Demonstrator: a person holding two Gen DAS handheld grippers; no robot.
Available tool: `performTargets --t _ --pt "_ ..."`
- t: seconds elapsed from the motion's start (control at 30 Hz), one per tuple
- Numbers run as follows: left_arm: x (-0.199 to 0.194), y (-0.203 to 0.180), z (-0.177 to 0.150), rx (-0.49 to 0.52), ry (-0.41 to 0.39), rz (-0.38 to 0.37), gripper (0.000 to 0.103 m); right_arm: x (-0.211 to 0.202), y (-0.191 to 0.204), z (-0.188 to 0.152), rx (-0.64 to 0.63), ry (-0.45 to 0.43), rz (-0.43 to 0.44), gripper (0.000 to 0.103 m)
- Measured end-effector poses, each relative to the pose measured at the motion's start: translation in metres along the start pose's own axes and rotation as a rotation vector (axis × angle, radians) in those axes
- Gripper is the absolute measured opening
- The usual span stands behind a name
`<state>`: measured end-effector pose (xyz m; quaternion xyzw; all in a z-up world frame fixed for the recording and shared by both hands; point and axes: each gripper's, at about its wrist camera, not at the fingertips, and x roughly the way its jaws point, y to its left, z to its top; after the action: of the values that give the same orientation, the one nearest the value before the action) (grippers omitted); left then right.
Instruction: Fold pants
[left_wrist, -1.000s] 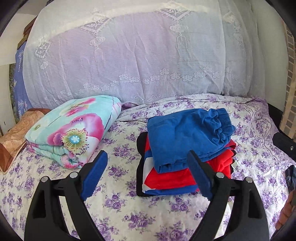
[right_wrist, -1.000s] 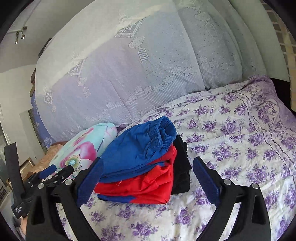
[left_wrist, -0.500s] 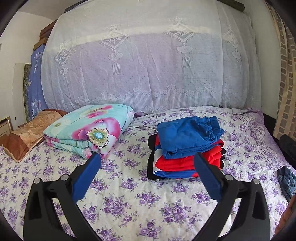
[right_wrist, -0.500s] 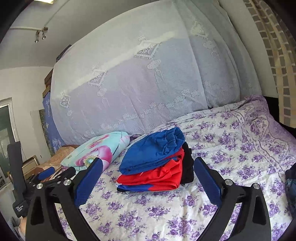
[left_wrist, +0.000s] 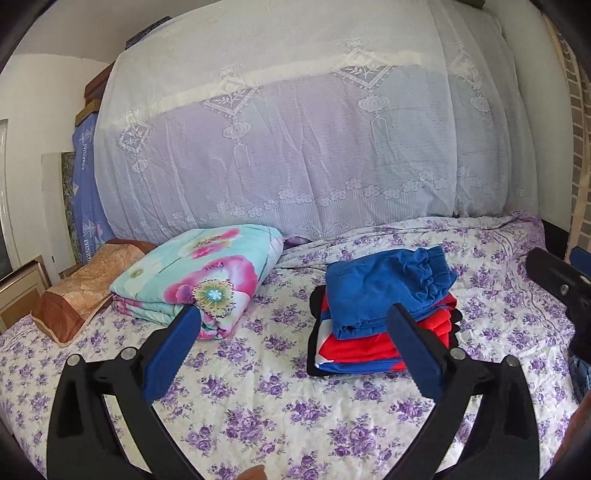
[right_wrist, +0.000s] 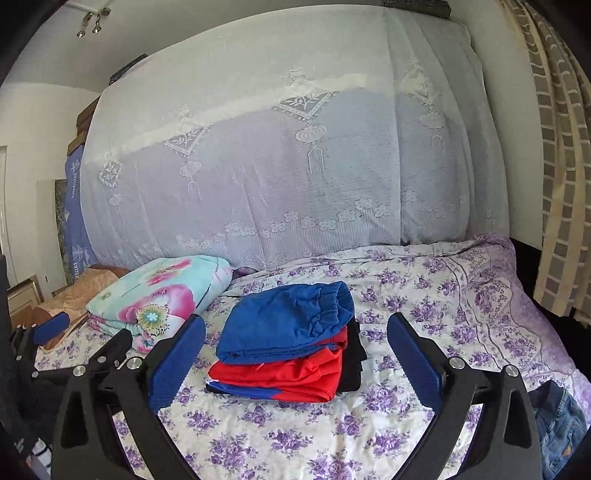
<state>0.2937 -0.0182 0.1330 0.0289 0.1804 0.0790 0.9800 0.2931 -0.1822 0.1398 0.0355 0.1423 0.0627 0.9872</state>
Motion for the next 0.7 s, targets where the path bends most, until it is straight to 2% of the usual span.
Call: performTargets --t 0.13,0.17,0.27,0.37,0.47,0.6,0.7 --pt "0.016 -0.018 -0.005 0.004 0.067 -0.141 0.098 0.024 -0.007 -0.019 0.005 0.031 0.012 0.099" --pt "0.022 -0.023 -0.009 0.016 0.075 -0.153 0.098 0.031 -0.009 -0.022 0.006 0.04 0.009 0.099" --pt "0.037 -0.034 -0.019 0.048 0.067 -0.14 0.098 0.052 -0.02 -0.025 -0.01 0.078 -0.03 0.099" --pt "0.056 -0.027 -0.024 0.041 0.115 -0.157 0.098 0.056 -0.037 -0.028 0.076 0.066 -0.036 0.099" --pt "0.073 -0.016 -0.03 0.007 0.174 -0.138 0.098 0.065 -0.044 -0.03 0.14 0.123 -0.006 0.099" --pt "0.076 -0.006 -0.032 -0.018 0.186 -0.116 0.098 0.071 -0.036 -0.037 0.13 0.157 -0.003 0.099" --pt "0.07 -0.003 -0.035 -0.038 0.166 -0.11 0.098 0.066 -0.023 -0.041 0.083 0.154 0.019 0.099"
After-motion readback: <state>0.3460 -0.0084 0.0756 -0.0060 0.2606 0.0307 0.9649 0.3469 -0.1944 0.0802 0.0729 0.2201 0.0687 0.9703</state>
